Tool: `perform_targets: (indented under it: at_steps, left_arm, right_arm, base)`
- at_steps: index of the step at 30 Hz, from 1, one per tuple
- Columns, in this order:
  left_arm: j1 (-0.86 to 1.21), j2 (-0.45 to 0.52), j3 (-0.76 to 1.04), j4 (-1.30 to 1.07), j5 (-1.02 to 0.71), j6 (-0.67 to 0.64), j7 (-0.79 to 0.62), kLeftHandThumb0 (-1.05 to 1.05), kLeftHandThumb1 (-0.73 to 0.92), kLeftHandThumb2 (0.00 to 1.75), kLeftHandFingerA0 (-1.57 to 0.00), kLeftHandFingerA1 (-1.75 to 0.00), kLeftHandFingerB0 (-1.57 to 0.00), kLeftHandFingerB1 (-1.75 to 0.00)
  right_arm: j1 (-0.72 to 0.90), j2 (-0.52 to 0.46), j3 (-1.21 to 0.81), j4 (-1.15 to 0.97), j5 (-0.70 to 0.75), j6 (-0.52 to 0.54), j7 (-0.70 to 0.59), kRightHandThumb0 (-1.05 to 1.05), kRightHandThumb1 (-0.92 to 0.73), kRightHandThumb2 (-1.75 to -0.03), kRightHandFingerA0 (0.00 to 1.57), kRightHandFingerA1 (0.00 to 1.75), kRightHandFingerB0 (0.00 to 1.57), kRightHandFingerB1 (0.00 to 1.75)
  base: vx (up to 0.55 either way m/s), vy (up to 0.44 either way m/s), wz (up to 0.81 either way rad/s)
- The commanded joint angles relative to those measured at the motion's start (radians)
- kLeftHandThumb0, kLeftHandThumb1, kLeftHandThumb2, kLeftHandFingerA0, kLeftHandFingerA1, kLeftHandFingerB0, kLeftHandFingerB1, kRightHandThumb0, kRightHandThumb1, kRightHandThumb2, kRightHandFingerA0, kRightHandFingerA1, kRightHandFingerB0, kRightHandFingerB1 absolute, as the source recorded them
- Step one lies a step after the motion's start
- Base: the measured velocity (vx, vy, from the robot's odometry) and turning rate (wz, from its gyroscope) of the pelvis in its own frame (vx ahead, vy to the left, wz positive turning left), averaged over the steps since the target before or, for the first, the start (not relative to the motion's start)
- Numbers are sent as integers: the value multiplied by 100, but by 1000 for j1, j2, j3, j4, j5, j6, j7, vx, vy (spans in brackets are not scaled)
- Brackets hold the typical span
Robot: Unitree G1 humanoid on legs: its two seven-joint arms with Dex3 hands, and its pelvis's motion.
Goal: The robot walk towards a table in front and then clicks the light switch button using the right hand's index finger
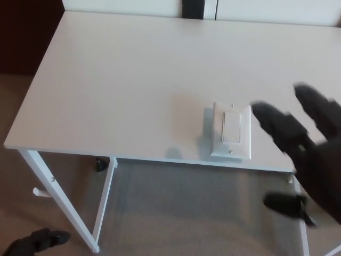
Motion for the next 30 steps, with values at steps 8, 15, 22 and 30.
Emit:
perform_targets:
  at_steps: [8,15,22,30]
  left_arm:
    - [24,14,-1,38,16,-28,11,-6,61,57,-56,-45,-42,-40]
    - [22,16,0,22,13,-6,4,-8,60,57,-53,-45,-40,-40]
    - [41,7,5,20,-2,-7,1,-9,61,57,-52,-44,-40,-40]
    - [39,-1,-4,38,7,-10,9,-7,62,57,-54,-44,-41,-40]
  right_arm:
    - [196,110,-148,582,451,-256,-198,-54,-64,-61,7,25,12,30]
    - [95,144,-163,777,524,-182,-52,-54,-68,-60,3,28,7,28]
    - [59,119,-169,892,558,-163,25,-60,-53,-87,0,37,0,32]
    - [36,95,-167,924,597,-144,48,-62,-54,-87,0,41,0,30]
  base:
    - [0,0,0]
    - [0,0,0]
    - [0,0,0]
    - [0,0,0]
